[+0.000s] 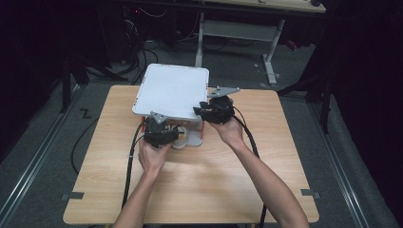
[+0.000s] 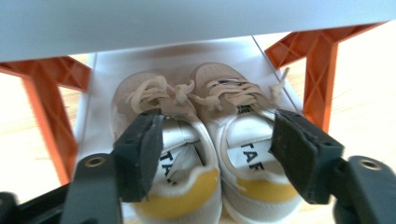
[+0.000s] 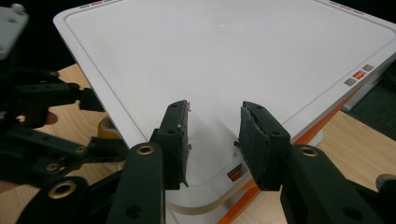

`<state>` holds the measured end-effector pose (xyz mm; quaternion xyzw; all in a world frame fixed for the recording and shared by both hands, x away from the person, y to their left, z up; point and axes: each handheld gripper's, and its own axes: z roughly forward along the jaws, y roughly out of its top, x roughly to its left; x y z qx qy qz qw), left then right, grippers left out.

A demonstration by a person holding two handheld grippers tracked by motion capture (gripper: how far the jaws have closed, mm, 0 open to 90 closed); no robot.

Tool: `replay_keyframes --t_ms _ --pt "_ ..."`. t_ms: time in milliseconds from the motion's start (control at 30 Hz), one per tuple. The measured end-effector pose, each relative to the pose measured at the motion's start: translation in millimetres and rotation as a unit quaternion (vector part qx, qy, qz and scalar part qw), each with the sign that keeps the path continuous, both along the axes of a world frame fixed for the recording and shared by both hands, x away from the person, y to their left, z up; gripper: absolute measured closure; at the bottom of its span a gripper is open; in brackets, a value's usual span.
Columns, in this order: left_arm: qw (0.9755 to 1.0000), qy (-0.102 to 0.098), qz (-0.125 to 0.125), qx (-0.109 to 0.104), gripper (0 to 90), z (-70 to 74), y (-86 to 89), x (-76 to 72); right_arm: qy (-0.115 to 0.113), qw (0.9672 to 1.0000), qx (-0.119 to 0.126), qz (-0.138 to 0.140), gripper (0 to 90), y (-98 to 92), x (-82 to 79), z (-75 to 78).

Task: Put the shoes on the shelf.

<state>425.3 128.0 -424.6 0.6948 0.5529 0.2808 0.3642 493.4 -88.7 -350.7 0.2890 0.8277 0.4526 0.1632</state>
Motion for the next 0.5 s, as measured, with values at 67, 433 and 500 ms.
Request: replay_keyframes --t_ms 67,433,500 --pt "1.0000 0.005 0.005 0.001 28.4 0.6 1.5 -6.8 0.000 1.0000 0.000 0.000 62.6 0.0 0.0 0.1" --pt "0.9981 0.055 0.026 0.000 15.3 -17.5 5.3 -42.3 0.000 1.0000 0.001 -0.001 62.3 -0.6 0.7 0.0" --pt "0.9974 0.067 0.026 0.000 14.8 -23.7 1.4 -39.2 0.000 1.0000 0.000 -0.001 62.3 -0.6 0.5 0.0"
